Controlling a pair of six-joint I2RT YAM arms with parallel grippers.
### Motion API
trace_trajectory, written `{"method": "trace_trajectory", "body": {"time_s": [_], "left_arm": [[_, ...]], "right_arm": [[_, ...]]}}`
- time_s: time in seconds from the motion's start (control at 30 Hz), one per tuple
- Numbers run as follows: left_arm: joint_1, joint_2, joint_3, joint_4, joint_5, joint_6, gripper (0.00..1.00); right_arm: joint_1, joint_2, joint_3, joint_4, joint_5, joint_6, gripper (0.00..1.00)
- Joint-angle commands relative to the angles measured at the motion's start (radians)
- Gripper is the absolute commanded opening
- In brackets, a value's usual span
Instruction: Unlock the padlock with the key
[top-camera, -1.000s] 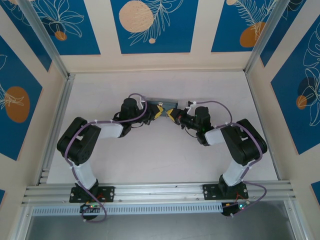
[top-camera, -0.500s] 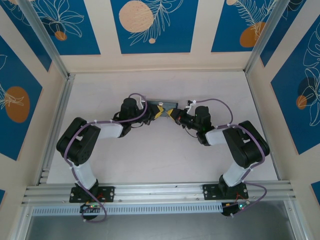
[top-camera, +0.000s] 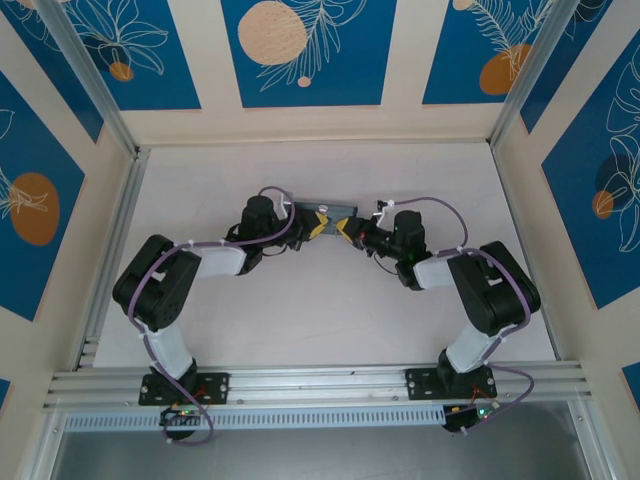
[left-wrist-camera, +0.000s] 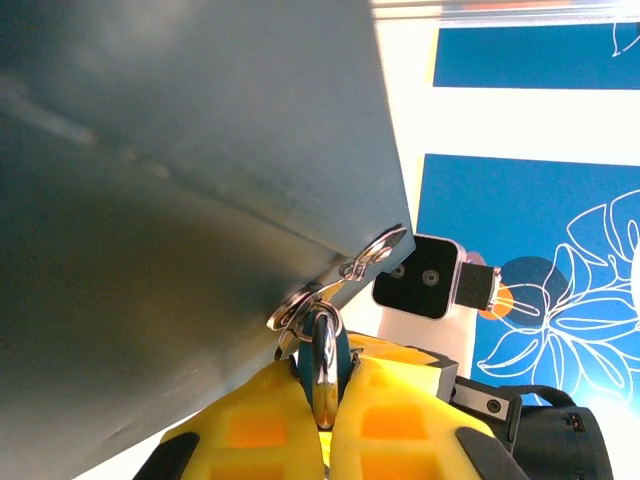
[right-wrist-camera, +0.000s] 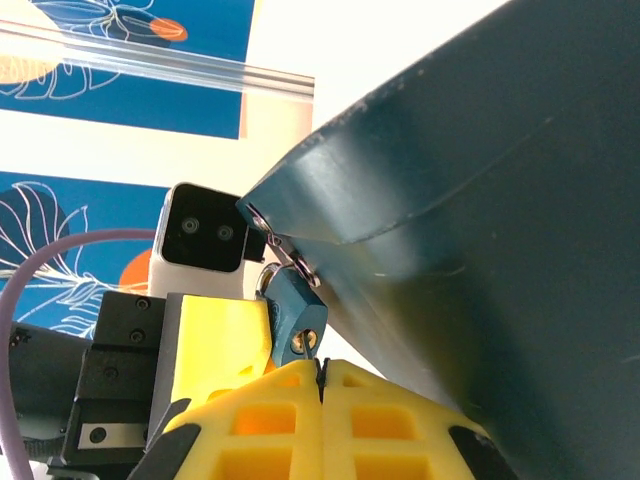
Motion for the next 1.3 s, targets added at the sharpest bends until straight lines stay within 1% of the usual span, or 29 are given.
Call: {"method": "trace_trajectory", "body": {"time_s": [0.0,0.23,0.53,0.8,1.0,1.27], "left_arm": [[-0.029,-0.054,0.025,0.037,0.116,0.019,0.00],[-0.029,-0.071,0.024,0.019,0.125,0.024,0.00],[-0.028,-0.085,0.008,0.004,0.130,0.031,0.00],[-0.028,-0.089,0.001,0.001,0.136,0.031,0.00],[-0.028,-0.092,0.001,-0.003,0.139,0.033,0.00],[-0.029,-0.093,-0.002,-0.003,0.138,0.032,0.00]], "right_arm": [[-0.014,-0.035,-0.024,-0.023,-0.023,-0.055,0.00],[-0.005,-0.097,-0.096,-0.033,-0.017,0.010,0.00],[0.045,-0.293,-0.203,-0.214,0.120,0.021,0.00],[0.067,-0.422,-0.206,-0.315,0.204,0.057,0.00],[0.074,-0.431,-0.168,-0.346,0.217,0.065,0.00],[0.091,-0.384,-0.143,-0.293,0.216,0.094,0.00]]}}
